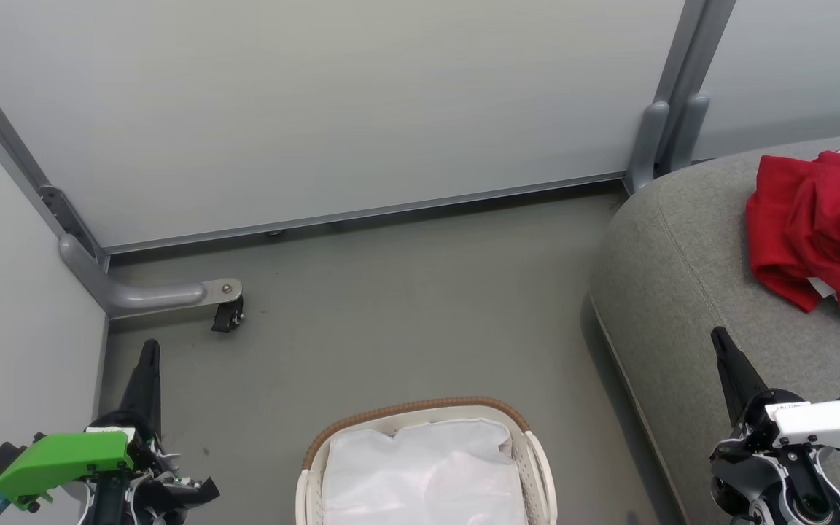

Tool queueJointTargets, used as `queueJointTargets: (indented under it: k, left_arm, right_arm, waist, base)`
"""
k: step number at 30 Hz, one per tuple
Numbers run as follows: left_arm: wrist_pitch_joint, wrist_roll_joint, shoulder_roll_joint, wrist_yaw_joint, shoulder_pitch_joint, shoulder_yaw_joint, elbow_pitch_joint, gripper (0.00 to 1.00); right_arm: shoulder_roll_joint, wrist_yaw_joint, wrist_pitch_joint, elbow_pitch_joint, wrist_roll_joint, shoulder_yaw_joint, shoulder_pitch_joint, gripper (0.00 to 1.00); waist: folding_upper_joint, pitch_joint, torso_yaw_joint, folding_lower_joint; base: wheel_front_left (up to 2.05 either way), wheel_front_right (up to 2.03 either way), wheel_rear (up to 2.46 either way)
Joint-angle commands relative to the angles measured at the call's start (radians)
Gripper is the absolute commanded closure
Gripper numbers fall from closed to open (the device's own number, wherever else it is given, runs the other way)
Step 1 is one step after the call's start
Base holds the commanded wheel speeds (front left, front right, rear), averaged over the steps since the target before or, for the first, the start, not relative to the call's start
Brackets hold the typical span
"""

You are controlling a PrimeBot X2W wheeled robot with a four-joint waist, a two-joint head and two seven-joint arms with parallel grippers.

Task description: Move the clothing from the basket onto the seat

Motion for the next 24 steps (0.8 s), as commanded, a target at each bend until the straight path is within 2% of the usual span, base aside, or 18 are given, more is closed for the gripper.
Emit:
queueJointTargets:
  k: [1,24]
  left_arm:
    - [0.003,-0.003,0.005,-0.006,-0.010,0.002,-0.002,1.00]
    - [0.003,-0.003,0.005,-0.006,-0.010,0.002,-0.002,1.00]
  right_arm:
    - [-0.006,0.000,0.003,-0.004,0.003,-0.002,-0.008,1.00]
    - [-0.006,0.000,0.003,-0.004,0.003,-0.002,-0.008,1.00]
  waist:
    - [0.0000,0.000,0.000,0.0000]
    - [0.0000,0.000,0.000,0.0000]
  base:
    - [0.00,0.00,0.00]
    - [0.00,0.00,0.00]
